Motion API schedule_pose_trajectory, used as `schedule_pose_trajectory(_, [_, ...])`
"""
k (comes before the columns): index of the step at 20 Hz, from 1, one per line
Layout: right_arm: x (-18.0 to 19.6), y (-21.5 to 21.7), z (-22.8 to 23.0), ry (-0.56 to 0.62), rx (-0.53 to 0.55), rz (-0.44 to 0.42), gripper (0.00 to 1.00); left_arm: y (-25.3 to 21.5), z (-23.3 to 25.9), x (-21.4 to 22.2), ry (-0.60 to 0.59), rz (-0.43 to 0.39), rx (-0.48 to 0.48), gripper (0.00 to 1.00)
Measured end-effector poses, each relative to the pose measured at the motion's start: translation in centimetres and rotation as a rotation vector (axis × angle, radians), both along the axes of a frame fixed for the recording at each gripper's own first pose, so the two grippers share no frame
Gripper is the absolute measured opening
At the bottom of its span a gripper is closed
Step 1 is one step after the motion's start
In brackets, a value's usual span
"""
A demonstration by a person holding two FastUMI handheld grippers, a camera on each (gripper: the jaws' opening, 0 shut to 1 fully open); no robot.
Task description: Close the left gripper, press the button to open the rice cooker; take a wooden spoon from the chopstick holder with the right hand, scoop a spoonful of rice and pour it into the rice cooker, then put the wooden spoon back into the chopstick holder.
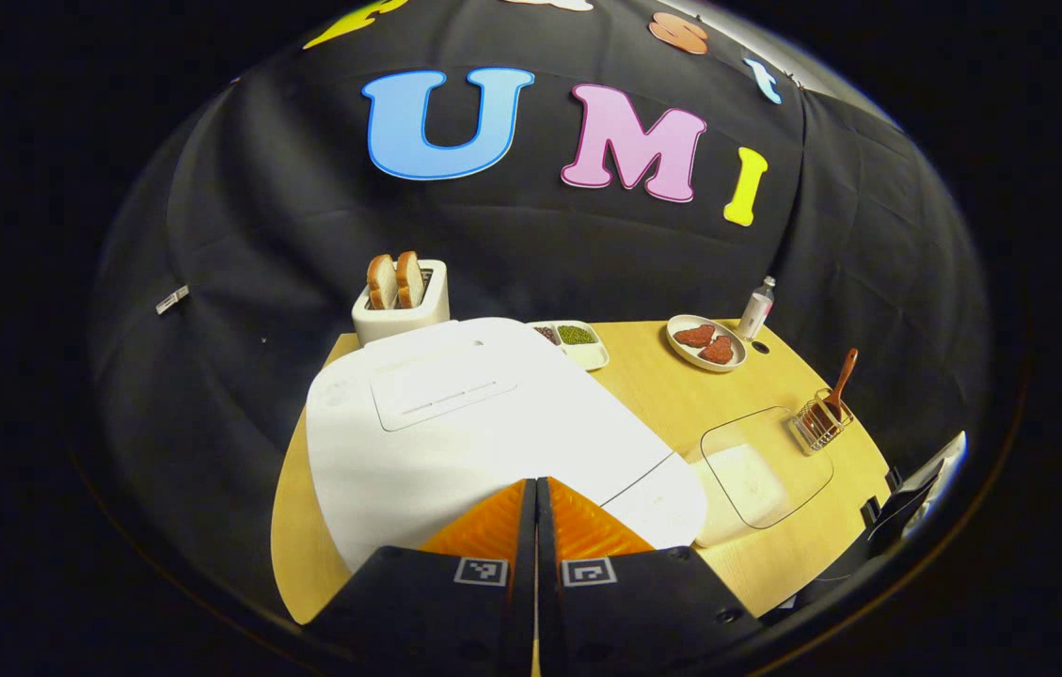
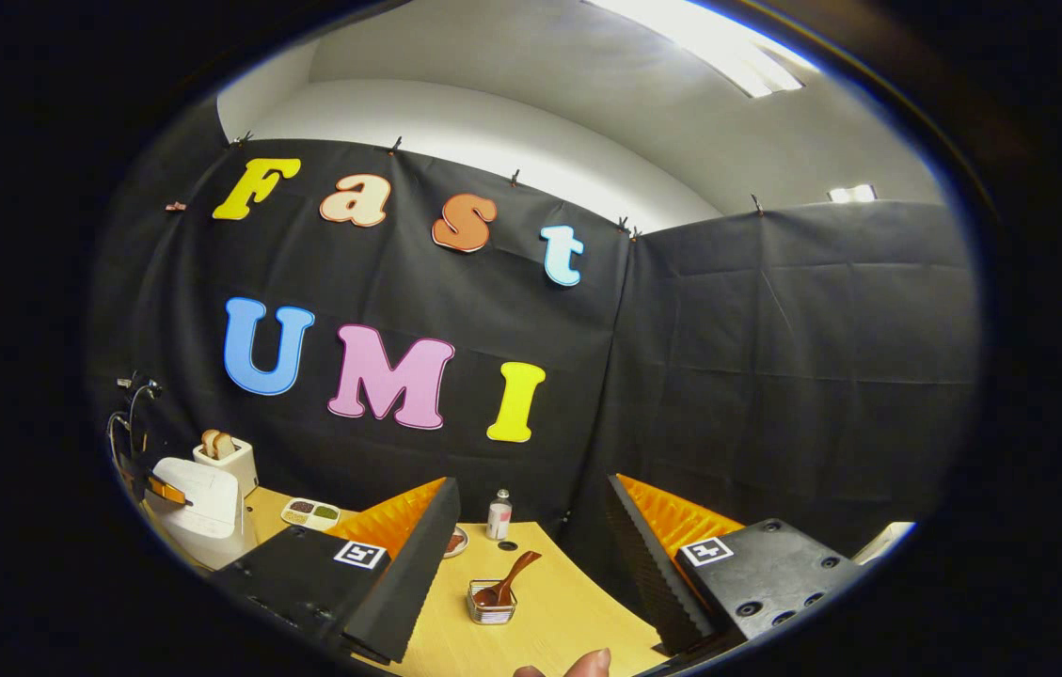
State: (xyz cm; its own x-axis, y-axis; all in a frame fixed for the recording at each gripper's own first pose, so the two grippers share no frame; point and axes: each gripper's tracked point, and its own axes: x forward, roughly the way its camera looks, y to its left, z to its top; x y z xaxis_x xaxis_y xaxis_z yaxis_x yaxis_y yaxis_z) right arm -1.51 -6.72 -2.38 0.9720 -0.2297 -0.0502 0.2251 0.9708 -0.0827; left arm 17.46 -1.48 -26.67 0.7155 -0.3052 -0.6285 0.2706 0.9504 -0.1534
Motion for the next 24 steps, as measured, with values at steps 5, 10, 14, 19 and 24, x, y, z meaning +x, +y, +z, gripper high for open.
schedule_pose_trajectory(5, [-0.1,-0.1,0.0,-0.001,0.001,-0.01,0.97,0.0,-0.6,-0.4,0.034,-0.011,0.009,0.08])
schedule_pose_trajectory(10, [-0.4,-0.1,0.3,-0.009,0.004,-0.017,0.97,0.0,-0.8,-0.3,0.084,0.009,-0.017,0.08])
schedule_pose_trajectory(14, [-1.1,-0.9,0.6,-0.014,-0.003,-0.035,0.97,0.2,1.3,0.3,0.0,0.016,0.013,0.08])
schedule_pose_trajectory(19, [-1.9,-1.8,0.4,-0.005,0.006,-0.05,0.97,1.9,10.0,3.1,-0.311,0.093,0.07,0.09])
schedule_pose_trajectory(24, [-2.2,-1.6,0.3,-0.007,0.0,-0.022,0.97,3.2,17.1,2.5,-0.541,0.148,0.055,0.62])
